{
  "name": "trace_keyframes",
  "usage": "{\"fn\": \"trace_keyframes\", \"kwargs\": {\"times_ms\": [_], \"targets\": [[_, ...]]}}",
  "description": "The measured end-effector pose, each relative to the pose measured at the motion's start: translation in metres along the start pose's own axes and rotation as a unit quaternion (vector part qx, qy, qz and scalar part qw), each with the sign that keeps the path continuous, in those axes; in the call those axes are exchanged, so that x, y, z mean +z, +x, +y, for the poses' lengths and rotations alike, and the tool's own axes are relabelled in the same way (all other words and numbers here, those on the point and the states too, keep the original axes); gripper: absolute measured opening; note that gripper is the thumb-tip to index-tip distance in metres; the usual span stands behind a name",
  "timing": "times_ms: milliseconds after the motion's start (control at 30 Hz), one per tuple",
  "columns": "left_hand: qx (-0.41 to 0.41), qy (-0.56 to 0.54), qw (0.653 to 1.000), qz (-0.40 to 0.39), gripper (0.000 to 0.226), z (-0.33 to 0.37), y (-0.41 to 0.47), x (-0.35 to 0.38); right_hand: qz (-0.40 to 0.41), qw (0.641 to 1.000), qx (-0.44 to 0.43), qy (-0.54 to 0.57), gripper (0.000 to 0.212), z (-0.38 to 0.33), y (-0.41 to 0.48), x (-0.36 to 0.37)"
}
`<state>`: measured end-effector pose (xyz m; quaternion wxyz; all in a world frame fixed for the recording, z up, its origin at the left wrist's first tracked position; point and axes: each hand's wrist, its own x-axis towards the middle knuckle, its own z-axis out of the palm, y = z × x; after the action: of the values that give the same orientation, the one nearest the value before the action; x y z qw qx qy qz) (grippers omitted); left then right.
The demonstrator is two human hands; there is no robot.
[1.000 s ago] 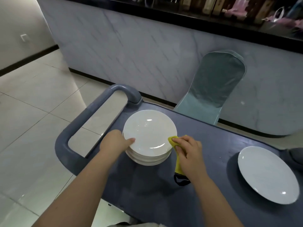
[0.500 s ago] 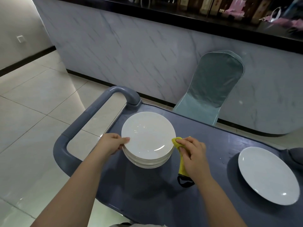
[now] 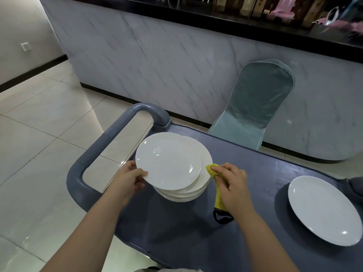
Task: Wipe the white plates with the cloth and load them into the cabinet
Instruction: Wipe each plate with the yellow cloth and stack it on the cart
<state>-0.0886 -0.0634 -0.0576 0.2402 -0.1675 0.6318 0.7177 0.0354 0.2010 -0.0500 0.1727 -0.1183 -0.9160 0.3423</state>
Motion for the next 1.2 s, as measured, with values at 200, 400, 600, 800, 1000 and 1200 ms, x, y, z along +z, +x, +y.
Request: {"fn": "trace_keyframes", "kwargs": {"times_ms": [200,400,600,800,1000,1200], "targets": [[0.104,0.084,0.991,0.025,0.019,0.043,-0.012,0.029,0.014,1.000,-0.005,0.003,0.027,-0.002,0.002,-0.002],[0.167,0.160,0.973,-0.005,0.018,0.092,-0.015,0.072,0.022,1.000,-0.009,0.015,0.028,-0.007,0.001,-0.002],[0.139,0.145,0.979,-0.043,0.020,0.114,-0.016,0.059,0.077,0.996,-0.030,0.022,0.030,-0.003,-0.004,-0.013],[0.042,-0.040,0.980,-0.189,0.064,0.074,-0.039,0.029,0.123,0.978,-0.007,0.167,0.035,-0.034,0.009,-0.045],[0.007,-0.124,0.959,-0.255,0.065,0.028,-0.060,0.098,0.038,0.993,-0.103,-0.031,0.027,-0.085,0.024,-0.018],[-0.001,-0.121,0.963,-0.240,0.069,0.018,-0.055,0.111,0.032,0.977,-0.152,-0.145,0.033,-0.005,-0.021,-0.038]]}}
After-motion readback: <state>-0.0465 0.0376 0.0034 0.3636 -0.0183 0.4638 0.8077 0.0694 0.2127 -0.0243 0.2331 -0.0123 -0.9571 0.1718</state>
